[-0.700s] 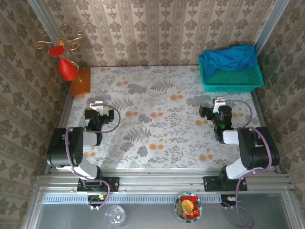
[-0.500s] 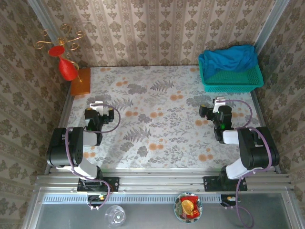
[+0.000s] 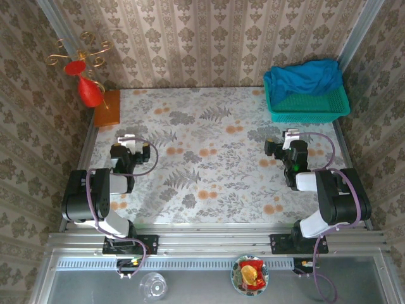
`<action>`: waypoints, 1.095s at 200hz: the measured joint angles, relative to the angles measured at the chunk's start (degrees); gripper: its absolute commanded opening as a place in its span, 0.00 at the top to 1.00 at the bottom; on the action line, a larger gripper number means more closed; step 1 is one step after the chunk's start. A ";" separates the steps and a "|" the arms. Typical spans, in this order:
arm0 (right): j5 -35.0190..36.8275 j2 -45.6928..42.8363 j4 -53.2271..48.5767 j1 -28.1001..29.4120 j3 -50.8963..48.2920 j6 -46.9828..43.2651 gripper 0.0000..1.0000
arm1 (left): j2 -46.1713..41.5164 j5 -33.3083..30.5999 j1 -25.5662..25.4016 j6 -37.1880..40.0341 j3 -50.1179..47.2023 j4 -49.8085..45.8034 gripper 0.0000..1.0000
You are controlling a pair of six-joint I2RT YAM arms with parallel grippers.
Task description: Fold the inside-out t-shirt
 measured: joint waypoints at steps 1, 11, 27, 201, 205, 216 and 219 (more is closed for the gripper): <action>0.02 0.00 0.00 0.00 0.00 0.00 0.00 | 0.00 0.00 0.02 0.00 0.02 0.00 0.00; 0.00 0.00 0.00 0.00 0.00 -0.02 0.00 | 0.00 0.17 0.04 0.00 0.02 0.00 0.00; 0.00 0.00 0.00 0.00 0.00 0.00 0.00 | 0.00 0.22 0.04 0.00 0.00 0.00 0.00; 2.23 -5.53 -42.40 -1.44 32.30 11.02 0.12 | -22.38 -11.41 -7.78 -8.33 16.44 -38.01 0.03; 1.97 -4.26 -43.63 -1.84 34.32 11.54 0.14 | -22.75 -11.26 -7.85 -8.94 17.09 -39.71 0.03; 1.07 -0.94 -46.95 -2.84 39.28 13.20 0.18 | -23.52 -10.62 -7.96 -10.27 19.08 -44.63 0.03; 0.79 0.22 -47.89 -3.19 40.89 13.51 0.18 | -23.71 -10.47 -7.96 -10.60 19.61 -45.81 0.03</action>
